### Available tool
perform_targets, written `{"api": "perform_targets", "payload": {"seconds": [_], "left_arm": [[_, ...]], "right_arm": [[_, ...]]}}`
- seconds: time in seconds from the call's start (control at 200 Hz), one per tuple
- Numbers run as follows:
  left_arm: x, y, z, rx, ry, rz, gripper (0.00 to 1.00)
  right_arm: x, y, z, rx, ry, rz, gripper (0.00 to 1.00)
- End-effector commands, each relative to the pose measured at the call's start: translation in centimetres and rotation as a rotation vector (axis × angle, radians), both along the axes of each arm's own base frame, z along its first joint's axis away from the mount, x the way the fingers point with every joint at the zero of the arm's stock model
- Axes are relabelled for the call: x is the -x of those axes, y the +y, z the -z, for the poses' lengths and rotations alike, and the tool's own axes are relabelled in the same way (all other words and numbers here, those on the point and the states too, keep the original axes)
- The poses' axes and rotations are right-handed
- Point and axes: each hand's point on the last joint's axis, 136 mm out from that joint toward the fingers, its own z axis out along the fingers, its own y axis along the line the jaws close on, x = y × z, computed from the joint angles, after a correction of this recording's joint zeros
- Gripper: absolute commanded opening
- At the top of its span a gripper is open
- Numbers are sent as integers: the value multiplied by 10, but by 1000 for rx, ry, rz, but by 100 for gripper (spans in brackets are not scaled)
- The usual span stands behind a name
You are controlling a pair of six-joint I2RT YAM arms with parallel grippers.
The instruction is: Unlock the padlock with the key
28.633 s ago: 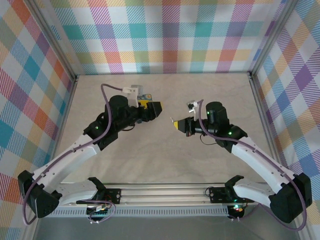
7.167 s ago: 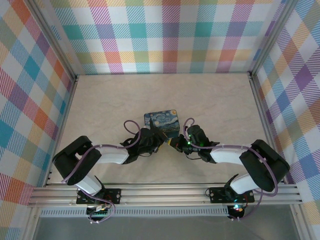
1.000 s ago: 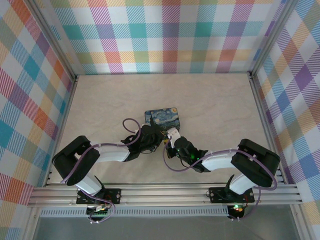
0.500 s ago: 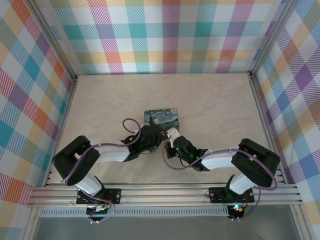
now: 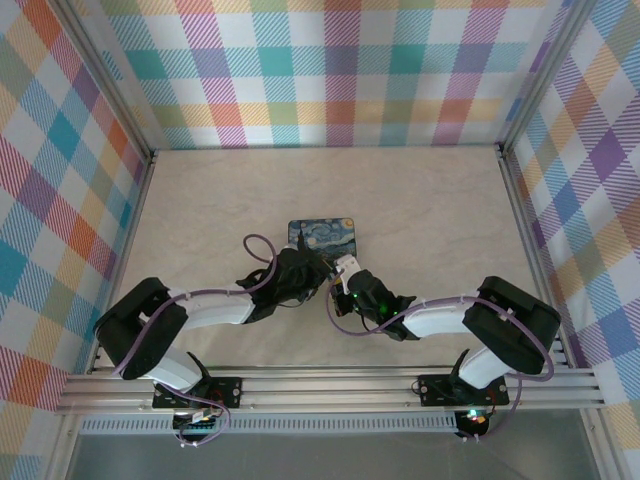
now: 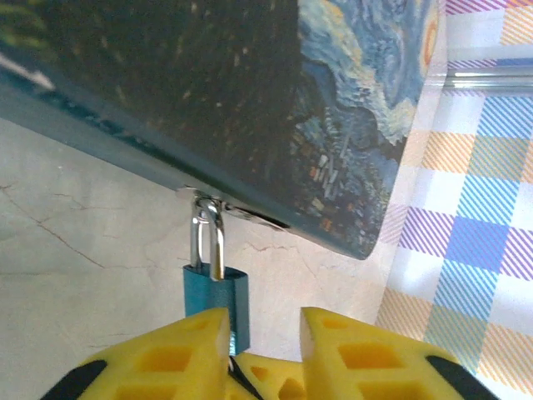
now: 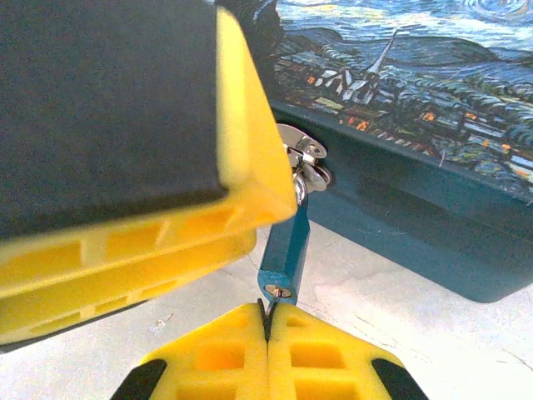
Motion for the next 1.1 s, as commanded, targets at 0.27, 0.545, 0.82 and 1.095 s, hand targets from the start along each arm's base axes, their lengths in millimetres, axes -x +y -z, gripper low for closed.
{"api": "perform_targets", "payload": {"seconds": [0.27,0.545,0.82,1.095], "left_arm": [[-6,47,-31,-87,-66,-16,46],[-14,100,-55,-159,-84,-21,63],[-46,124,-57,-164,-82,37,78],[-78,111,-51,-151,-91,154,88]], "right_arm": [[0,9,-12,-70,41,-13,0],[0,10,-19,-141,94,-4,0],[1,11,-22,-210,167,20,0],[-2,10,-20,-224,196,48,0]]}}
